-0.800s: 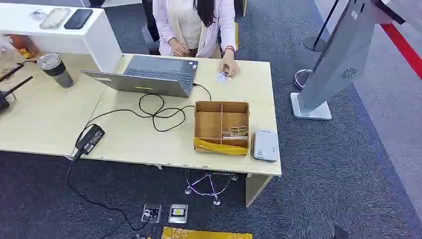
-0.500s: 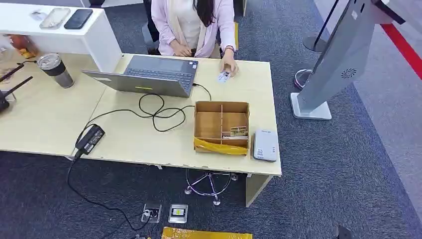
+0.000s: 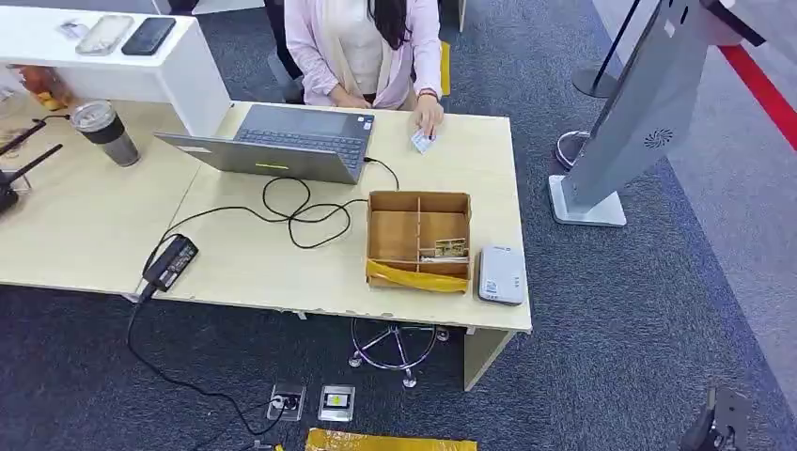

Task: Pass the card to the sensor for recognition and then transmit it.

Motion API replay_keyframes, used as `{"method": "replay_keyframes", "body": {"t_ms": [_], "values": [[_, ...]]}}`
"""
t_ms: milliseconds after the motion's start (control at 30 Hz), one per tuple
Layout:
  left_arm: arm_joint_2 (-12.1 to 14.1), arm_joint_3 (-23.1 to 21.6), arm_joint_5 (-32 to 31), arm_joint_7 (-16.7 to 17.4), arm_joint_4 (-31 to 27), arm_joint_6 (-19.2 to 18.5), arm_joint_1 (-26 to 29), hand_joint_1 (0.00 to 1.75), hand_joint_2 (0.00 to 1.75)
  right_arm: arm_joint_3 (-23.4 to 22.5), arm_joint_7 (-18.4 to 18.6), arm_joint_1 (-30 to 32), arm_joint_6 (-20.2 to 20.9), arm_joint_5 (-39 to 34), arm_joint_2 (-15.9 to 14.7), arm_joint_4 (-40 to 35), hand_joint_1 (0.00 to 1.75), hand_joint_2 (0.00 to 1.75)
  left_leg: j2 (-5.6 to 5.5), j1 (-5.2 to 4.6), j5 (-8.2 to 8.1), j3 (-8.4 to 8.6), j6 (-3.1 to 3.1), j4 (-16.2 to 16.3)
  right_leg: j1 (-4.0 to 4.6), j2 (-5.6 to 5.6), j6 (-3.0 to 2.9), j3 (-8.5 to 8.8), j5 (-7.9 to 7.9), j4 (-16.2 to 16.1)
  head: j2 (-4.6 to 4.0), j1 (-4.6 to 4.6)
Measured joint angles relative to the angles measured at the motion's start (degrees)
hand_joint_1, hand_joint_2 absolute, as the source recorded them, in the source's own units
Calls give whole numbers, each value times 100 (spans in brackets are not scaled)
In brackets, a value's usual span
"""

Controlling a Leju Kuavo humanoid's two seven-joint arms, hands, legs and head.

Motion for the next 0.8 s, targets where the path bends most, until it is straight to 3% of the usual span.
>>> {"method": "replay_keyframes", "body": {"t_ms": [333, 633, 800], "values": [[242, -35, -201, -164, 4, -411, -1, 0, 0, 28, 1099, -306, -269, 1059, -823, -2132, 0, 175, -14, 1, 6, -3, 3, 0, 2, -11, 0, 3, 0, 3, 0, 0], [459, -192, -424, -219, 7, -799, -9, 0, 0, 378, 2275, -748, -223, 2642, -1090, -4313, 0, 175, -18, 1, 17, 0, 5, 0, 2, -16, -1, 4, 2, 4, 0, -2], [529, -291, -516, -262, 7, -874, -11, 0, 0, 860, 2599, -1295, 75, 3539, -1049, -5112, 0, 175, -19, 2, 22, -2, -1, -1, 2, -14, -1, 4, 4, 7, 0, 2]]}}
